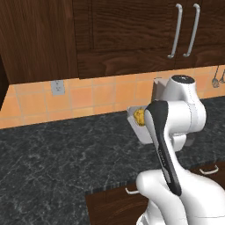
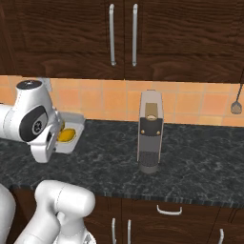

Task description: Take the meat container that has the steak and place it on the second highest rack of the freezer. Then take the vegetable container that has the squash and lemon and place it on the highest rack of the freezer.

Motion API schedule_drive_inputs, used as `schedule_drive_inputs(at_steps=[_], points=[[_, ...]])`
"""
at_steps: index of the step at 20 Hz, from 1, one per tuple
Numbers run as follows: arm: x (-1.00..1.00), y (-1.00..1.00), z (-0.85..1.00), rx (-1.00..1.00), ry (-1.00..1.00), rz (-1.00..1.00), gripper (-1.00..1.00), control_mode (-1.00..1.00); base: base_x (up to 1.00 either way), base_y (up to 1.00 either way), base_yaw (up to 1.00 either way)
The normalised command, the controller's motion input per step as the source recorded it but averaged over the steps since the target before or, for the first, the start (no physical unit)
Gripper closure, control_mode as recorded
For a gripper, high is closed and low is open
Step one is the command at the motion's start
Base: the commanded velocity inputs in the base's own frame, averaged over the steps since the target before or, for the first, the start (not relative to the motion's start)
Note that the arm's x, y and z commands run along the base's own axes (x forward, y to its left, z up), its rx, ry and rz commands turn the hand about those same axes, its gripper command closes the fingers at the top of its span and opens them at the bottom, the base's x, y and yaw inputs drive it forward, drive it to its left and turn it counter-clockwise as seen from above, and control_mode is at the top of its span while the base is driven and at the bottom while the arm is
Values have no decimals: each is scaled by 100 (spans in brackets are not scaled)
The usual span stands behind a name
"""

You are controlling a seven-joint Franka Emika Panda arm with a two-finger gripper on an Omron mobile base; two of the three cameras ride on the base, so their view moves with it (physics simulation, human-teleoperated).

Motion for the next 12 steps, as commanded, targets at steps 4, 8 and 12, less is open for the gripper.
schedule_drive_inputs(at_steps=[4, 8, 12], points=[[-3, 0, 2, 0, 0, 0, 100, 100, -26, -22, -4], [0, 0, 0, 0, 0, 0, 100, 100, -41, -79, -24], [0, 0, 0, 0, 0, 0, 100, 100, -20, -86, -56]])
